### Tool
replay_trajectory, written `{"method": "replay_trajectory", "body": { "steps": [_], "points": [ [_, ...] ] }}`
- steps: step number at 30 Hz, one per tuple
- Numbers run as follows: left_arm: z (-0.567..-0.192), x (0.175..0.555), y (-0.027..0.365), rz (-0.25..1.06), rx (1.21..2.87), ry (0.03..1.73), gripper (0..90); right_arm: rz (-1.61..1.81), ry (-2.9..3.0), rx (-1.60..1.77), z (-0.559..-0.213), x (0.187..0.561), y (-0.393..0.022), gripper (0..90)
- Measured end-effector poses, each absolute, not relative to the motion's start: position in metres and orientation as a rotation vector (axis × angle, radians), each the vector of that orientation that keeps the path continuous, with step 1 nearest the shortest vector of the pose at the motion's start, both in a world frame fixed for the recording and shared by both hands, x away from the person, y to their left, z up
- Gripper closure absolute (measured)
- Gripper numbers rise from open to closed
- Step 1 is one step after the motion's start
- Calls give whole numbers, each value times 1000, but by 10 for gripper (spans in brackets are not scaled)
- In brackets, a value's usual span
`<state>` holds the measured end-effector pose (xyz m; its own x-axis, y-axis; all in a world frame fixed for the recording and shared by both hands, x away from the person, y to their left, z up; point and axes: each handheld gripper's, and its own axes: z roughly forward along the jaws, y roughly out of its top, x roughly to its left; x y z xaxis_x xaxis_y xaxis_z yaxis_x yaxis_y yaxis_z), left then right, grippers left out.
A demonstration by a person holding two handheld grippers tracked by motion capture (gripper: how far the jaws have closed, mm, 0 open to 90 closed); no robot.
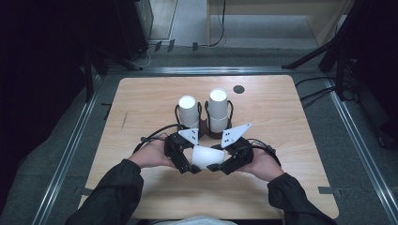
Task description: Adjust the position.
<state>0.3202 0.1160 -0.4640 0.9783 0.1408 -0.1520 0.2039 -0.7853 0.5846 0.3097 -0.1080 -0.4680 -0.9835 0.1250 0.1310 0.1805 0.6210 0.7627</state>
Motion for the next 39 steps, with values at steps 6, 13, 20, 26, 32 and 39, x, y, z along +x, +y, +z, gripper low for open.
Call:
{"method": "replay_trajectory", "body": {
  "steps": [6, 13, 20, 26, 32, 39],
  "points": [
    [-458, 320, 124, -115, 2403, 279, 99, -1386, -2738, -280, -460, 312, -115, 312],
    [-456, 318, 131, -114, 2310, 344, 100, -1435, -2704, -286, -455, 314, -116, 312],
    [-453, 312, 137, -123, 2205, 371, 100, -1489, -2649, -268, -450, 317, -116, 312],
    [-450, 313, 141, -168, 2117, 394, 118, -1513, -2614, -257, -449, 318, -117, 312],
    [-448, 313, 142, -180, 2071, 402, 132, -1533, -2579, -254, -448, 318, -116, 312],
    [-447, 312, 146, -189, 2045, 383, 191, -1536, -2565, -249, -448, 318, -116, 317]
  ]
}}
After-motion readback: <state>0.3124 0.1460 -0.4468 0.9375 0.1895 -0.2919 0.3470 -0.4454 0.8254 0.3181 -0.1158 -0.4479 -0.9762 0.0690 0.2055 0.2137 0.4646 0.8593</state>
